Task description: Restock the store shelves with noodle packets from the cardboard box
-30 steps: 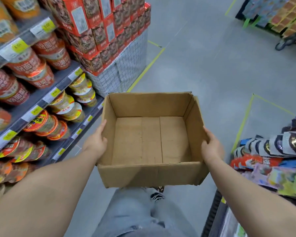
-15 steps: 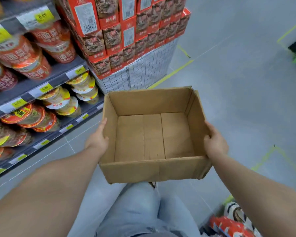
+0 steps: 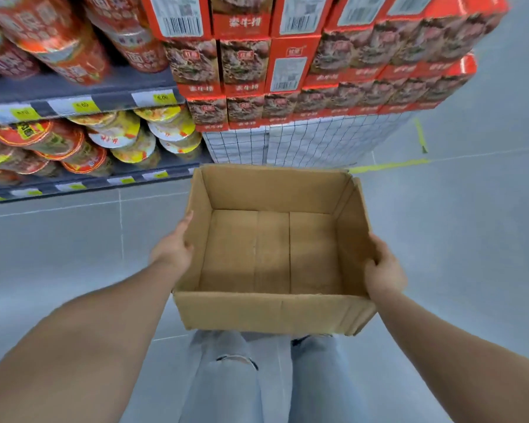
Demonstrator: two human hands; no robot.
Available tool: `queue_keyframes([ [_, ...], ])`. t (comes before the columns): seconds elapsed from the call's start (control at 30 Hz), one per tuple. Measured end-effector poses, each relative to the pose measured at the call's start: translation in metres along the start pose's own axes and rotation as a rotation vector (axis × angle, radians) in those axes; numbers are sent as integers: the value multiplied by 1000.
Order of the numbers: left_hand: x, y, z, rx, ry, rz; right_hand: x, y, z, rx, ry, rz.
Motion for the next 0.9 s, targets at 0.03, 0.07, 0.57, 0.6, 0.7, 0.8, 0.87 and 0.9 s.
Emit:
queue_keyframes([
  [0.03, -10, 6, 7, 27, 3, 2, -2, -3, 24, 16, -21, -8],
  [0.07, -21, 11, 14, 59, 5, -7, -4, -6, 47, 34, -40, -27],
  [0.57, -232, 56, 196, 179, 40, -51, -154, 64, 312, 156, -22, -140],
  [0.6, -241, 58, 206, 174, 40, -42, -162, 72, 320, 154, -8, -143],
  [0.7, -261, 63, 228, 160, 26, -45, -179, 88, 339, 141, 13, -112],
  [0.8, -277, 66, 232, 173, -56, -103, -189, 97, 349, 86, -32, -84],
  [0.87, -291, 68, 225, 204, -193, -133, -196, 94, 346, 53, -104, -108],
  [0.9, -295, 70, 221, 205, -230, -136, -200, 88, 342, 84, -132, -118],
])
Point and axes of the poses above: each hand's wrist, its own z-axis towards the middle knuckle, its own x-axis out of the back of the hand, y = z × x, the point moved 10 cm from there along z, towards the middle knuckle, and after that the axes turned 7 degrees about z, right-handed, at the moved point
